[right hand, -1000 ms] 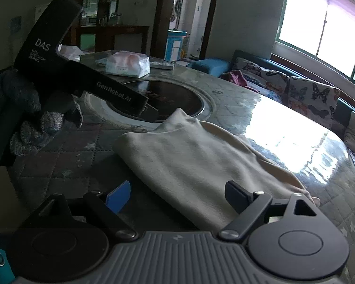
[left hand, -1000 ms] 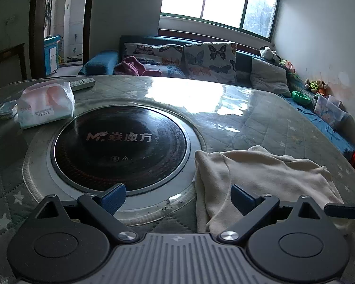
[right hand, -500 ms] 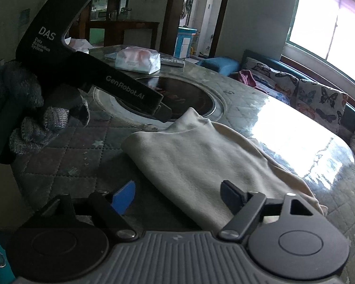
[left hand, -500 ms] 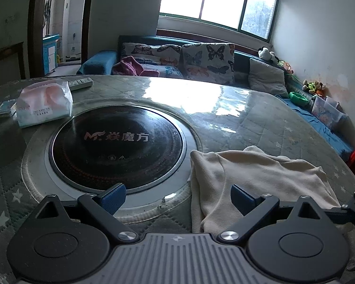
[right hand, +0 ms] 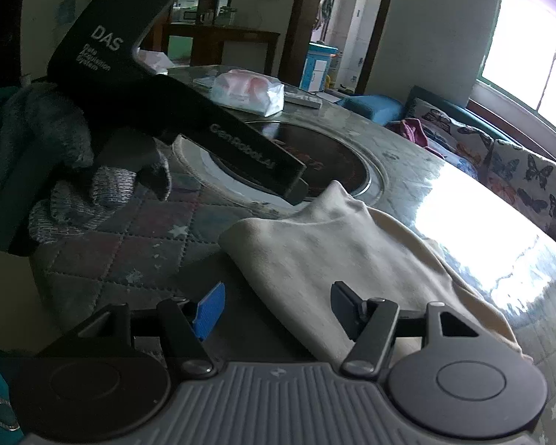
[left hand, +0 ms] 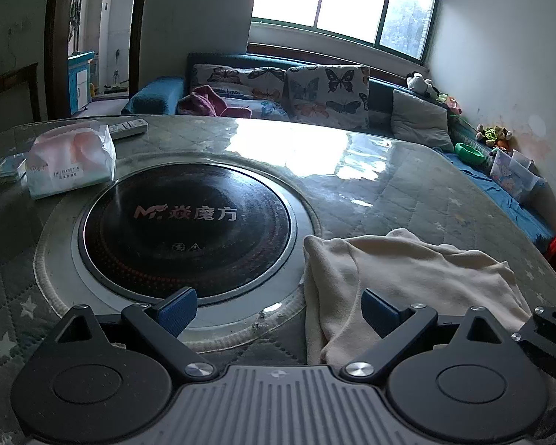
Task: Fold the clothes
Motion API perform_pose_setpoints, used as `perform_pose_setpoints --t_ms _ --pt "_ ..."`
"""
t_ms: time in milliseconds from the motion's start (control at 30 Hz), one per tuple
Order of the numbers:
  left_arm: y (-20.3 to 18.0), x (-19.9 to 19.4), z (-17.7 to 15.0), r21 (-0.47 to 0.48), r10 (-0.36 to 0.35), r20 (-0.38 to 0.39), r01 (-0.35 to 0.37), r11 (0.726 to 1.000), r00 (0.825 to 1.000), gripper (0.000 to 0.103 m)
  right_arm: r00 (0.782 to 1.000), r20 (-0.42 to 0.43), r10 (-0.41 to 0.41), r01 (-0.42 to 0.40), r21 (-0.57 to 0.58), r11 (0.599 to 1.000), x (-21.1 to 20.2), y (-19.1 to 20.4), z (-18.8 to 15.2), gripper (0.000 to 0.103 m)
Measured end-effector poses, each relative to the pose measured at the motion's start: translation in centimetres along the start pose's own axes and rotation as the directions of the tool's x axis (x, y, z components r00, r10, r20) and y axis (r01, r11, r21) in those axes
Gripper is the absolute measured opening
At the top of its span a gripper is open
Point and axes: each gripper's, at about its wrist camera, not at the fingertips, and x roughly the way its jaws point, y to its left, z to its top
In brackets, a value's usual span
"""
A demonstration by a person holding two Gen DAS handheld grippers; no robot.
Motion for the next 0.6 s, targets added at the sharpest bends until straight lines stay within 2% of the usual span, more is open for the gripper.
perform_pose_setpoints --t_ms 600 --pt "1.7 0.6 0.4 -0.051 -0.005 0.001 0.005 0.999 1.000 0.096 0.998 -0.028 0.049 -0.052 -0.081 0.995 3.1 1.3 1.5 0.046"
